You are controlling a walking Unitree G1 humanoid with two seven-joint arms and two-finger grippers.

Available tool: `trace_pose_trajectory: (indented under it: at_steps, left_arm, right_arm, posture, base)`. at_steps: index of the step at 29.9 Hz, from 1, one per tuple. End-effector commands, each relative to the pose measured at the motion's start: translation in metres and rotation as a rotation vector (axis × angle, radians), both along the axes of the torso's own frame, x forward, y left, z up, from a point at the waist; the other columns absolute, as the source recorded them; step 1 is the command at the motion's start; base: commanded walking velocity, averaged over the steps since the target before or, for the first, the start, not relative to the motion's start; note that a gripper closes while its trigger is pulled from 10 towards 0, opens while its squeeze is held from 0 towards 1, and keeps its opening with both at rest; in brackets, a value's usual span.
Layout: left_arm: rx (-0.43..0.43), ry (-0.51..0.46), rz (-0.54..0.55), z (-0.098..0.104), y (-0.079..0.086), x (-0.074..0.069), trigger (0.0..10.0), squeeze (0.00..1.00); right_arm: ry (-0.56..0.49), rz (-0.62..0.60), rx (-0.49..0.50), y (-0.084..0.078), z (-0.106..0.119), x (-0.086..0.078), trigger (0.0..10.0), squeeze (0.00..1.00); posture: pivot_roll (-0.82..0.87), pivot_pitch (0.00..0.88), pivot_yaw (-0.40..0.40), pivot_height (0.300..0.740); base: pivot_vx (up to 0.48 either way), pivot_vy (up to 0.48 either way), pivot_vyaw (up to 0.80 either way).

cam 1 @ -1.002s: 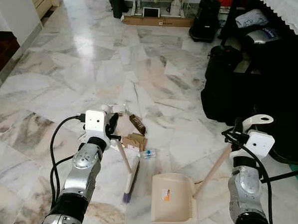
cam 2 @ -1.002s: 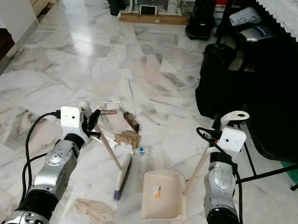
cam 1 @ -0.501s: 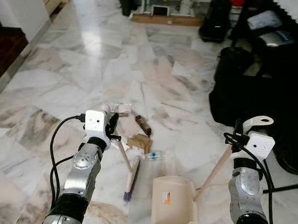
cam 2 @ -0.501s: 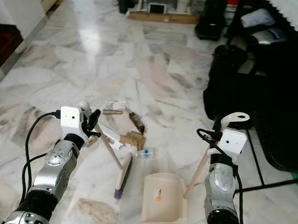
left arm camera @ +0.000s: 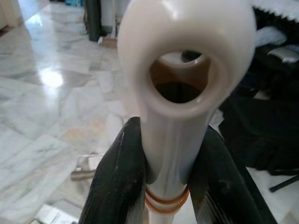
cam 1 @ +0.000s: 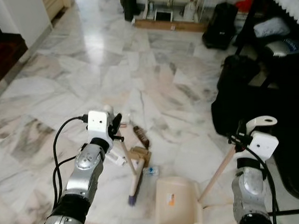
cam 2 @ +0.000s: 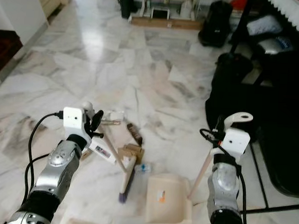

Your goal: Sweep floor

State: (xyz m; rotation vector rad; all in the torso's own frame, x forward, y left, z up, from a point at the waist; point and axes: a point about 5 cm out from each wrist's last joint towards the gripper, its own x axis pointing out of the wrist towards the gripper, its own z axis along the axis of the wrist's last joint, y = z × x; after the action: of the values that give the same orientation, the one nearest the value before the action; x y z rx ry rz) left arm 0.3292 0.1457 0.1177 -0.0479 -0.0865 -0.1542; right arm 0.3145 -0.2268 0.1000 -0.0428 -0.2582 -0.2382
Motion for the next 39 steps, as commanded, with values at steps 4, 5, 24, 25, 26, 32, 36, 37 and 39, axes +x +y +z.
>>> trace_pose_trajectory:
  at_steps: [4,5,24,25,26,32,36,37,39]
  left_arm:
    - [0.008,-0.052,0.012,0.011,0.002,0.001,10.0,0.0]
    - [0.009,-0.052,0.012,0.011,0.002,0.001,10.0,0.0]
    - [0.002,-0.071,0.019,0.016,0.004,0.002,10.0,0.0]
    - [0.002,-0.072,0.019,0.017,0.004,0.002,10.0,0.0]
    - [0.0,-0.075,0.02,0.018,0.004,0.003,10.0,0.0]
    - [0.0,-0.081,0.021,0.019,0.005,0.003,10.0,0.0]
    - [-0.005,-0.098,0.032,0.024,0.007,0.004,10.0,0.0]
    - [-0.005,-0.113,0.035,0.027,0.007,0.004,10.0,0.0]
    - [-0.004,-0.122,0.038,0.028,0.007,0.004,10.0,0.0]
  right_arm:
    - [-0.022,-0.003,0.005,-0.001,0.004,0.0,10.0,0.0]
    - [-0.022,-0.003,0.005,-0.001,0.004,0.0,10.0,0.0]
    - [-0.015,0.002,0.002,-0.002,0.003,-0.002,10.0,0.0]
    - [-0.015,0.002,0.001,-0.002,0.002,-0.002,10.0,0.0]
    - [-0.015,0.002,0.0,-0.002,0.002,-0.002,10.0,0.0]
    - [-0.013,0.003,-0.002,-0.002,0.002,-0.002,10.0,0.0]
    - [-0.014,0.004,-0.002,-0.003,0.002,-0.003,10.0,0.0]
    - [-0.013,0.005,-0.003,-0.003,0.002,-0.002,10.0,0.0]
    - [-0.013,0.006,-0.003,-0.002,0.002,-0.002,10.0,0.0]
  posture:
    - [0.11,0.116,-0.009,0.74]
    - [0.11,0.117,-0.009,0.74]
    - [0.11,0.131,-0.011,0.74]
    - [0.11,0.131,-0.011,0.74]
    - [0.11,0.131,-0.01,0.74]
    - [0.11,0.133,-0.012,0.74]
    - [0.11,0.135,-0.014,0.74]
    - [0.11,0.136,-0.014,0.74]
    - [0.11,0.136,-0.014,0.74]
  base:
    - [0.352,0.0,0.0]
    - [0.356,0.0,0.0]
    - [0.142,0.0,0.0]
    - [0.0,0.0,0.0]
    - [0.0,0.0,0.0]
    - [0.0,0.0,0.0]
    - [0.0,0.0,0.0]
    - [0.0,0.0,0.0]
    - [0.0,0.0,0.0]
